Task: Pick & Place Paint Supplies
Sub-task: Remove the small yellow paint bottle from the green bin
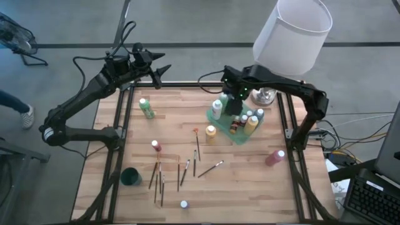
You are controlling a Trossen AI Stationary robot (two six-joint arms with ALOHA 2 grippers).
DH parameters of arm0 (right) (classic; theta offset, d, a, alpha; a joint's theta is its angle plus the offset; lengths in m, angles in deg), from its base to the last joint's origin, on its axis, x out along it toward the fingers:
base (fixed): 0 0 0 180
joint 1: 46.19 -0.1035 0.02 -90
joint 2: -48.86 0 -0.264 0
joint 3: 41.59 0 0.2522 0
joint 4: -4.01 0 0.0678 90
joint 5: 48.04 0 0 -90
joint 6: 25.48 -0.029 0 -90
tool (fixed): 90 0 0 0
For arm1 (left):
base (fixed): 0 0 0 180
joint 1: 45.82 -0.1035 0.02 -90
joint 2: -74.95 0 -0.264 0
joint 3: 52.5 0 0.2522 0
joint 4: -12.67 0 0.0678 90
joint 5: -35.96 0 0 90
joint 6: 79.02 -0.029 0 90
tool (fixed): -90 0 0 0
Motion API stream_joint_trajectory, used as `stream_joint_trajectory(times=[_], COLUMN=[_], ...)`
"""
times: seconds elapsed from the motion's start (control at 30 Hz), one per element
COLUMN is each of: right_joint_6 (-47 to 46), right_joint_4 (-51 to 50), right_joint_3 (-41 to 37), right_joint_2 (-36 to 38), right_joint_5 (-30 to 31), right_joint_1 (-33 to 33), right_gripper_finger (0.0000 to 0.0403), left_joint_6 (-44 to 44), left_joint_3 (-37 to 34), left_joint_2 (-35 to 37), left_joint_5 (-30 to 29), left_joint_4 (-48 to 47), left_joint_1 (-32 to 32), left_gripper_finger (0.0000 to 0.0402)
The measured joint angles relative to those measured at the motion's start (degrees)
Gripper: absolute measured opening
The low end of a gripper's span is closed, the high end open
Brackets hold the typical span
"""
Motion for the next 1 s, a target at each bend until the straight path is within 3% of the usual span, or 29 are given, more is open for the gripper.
stream_joint_trajectory(times=[0.2, 0.5, 1.0], right_joint_6=[17.97, 52.20, 50.70], right_joint_4=[-2.44, -5.54, -3.08], right_joint_3=[2.61, 0.22, 0.18], right_joint_2=[3.05, 5.93, 6.27], right_joint_5=[-5.43, -5.49, -5.74], right_joint_1=[-3.89, -8.42, -9.91], right_gripper_finger=[0.0151, 0.0115, 0.0055], left_joint_6=[0.00, 0.00, 0.00], left_joint_3=[-0.01, -0.02, -0.02], left_joint_2=[0.01, 0.01, 0.00], left_joint_5=[-0.01, -0.01, -0.01], left_joint_4=[0.00, 0.02, 0.00], left_joint_1=[0.00, 0.01, 0.00], left_gripper_finger=[0.0252, 0.0252, 0.0252])
